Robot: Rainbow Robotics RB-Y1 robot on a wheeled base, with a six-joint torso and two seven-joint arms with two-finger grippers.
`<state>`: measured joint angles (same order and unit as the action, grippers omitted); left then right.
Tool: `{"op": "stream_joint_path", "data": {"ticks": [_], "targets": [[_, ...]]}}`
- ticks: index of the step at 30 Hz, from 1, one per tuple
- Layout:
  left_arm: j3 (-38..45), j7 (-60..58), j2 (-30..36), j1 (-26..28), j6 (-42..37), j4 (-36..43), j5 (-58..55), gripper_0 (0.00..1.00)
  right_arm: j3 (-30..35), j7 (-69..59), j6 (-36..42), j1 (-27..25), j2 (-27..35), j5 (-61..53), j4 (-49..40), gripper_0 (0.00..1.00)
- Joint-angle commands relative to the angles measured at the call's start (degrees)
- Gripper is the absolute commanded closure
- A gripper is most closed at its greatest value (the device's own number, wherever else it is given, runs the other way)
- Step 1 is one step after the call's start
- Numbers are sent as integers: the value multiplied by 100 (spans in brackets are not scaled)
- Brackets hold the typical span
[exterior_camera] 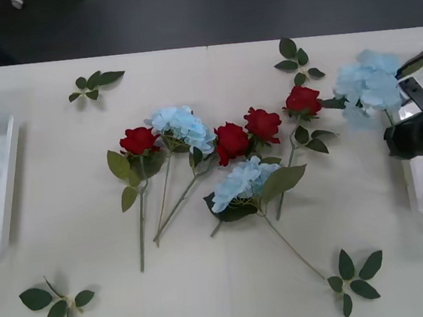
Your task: Put the red flowers into the right box and the blue flowers into the left box
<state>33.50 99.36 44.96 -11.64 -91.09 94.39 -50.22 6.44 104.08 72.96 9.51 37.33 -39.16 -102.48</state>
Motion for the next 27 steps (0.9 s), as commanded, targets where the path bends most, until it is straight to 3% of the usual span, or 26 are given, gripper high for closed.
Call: {"op": "stream_joint_path", "data": {"ticks": [1,13,27], "targets": [[-19,136,-242,31,-128,686,-120,0,296,165,210,-213,20,-364,-720,100],[-564,128,-1517,39,-638,2338,812,0,903,411,192,-626,20,-2087,-1635,100],[-1355,136,-2589,22,-682,2989,1190,0,797,2178,-740,-670,20,-4495,-1784,100]]}}
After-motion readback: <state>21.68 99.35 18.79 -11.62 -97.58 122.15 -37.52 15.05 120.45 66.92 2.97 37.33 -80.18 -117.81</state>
